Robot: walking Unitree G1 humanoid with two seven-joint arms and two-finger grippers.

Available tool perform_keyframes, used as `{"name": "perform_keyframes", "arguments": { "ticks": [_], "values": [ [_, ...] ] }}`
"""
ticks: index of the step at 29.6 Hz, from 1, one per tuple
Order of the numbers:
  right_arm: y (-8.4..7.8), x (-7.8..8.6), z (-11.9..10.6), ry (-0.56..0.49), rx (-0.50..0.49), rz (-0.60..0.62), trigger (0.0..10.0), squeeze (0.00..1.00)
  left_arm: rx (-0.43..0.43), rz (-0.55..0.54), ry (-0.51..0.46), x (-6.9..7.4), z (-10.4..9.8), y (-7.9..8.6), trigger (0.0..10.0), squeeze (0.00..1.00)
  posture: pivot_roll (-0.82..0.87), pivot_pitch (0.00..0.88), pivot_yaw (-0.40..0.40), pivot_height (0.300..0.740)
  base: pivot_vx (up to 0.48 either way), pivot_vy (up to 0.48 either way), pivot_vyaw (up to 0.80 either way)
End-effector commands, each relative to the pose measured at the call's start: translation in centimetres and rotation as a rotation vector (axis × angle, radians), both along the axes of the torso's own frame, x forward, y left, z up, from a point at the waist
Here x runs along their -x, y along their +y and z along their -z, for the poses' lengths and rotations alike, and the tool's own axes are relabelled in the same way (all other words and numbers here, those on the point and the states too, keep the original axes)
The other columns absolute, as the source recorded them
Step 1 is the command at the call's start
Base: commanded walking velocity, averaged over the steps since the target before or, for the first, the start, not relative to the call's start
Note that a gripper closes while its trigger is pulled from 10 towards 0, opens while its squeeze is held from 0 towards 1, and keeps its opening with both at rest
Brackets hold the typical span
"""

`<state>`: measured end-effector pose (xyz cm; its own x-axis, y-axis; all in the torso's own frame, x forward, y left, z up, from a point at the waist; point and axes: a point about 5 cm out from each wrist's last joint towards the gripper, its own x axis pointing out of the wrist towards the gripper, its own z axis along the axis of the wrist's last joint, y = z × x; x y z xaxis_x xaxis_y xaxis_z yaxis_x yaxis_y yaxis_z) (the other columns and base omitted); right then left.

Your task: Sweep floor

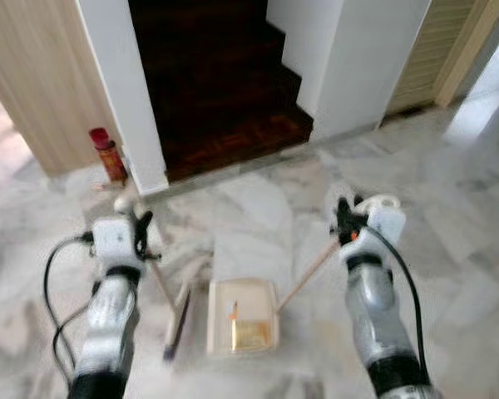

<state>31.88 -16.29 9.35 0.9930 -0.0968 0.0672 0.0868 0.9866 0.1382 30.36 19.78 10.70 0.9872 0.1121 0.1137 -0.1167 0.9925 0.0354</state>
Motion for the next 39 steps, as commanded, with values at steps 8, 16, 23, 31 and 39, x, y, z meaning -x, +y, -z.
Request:
{"name": "perform_keyframes", "arguments": {
  "ticks": [8,16,23,31,39],
  "values": [
    [0.48,-0.56,-1.42,-0.058,-0.008,-0.012,10.0,0.00,-0.002,-0.010,-0.045,-0.13,-1.06,0.35,10.0,0.00,0.03,0.018,-0.031,0.740,0.000,0.333,0.06],
    [0.54,-0.56,-1.38,-0.054,-0.006,-0.012,10.0,0.00,-0.004,-0.009,-0.046,-0.14,-1.08,0.35,10.0,0.00,0.03,0.020,-0.030,0.740,0.000,0.332,0.00],
    [0.69,-0.58,-1.34,-0.050,0.003,-0.018,10.0,0.00,-0.004,-0.010,-0.045,-0.15,-1.11,0.38,10.0,0.00,0.03,0.024,-0.029,0.740,0.000,0.333,0.00],
    [0.81,-0.53,-1.35,-0.053,0.005,-0.023,10.0,0.00,-0.007,-0.011,-0.045,-0.15,-1.15,0.46,10.0,0.00,0.03,0.027,-0.028,0.740,0.000,0.332,0.34],
    [0.93,-0.54,-1.34,-0.054,-0.004,-0.027,10.0,0.00,-0.009,-0.010,-0.046,-0.16,-1.19,0.50,10.0,0.00,0.03,0.026,-0.027,0.740,0.000,0.334,0.37]
  ]
}}
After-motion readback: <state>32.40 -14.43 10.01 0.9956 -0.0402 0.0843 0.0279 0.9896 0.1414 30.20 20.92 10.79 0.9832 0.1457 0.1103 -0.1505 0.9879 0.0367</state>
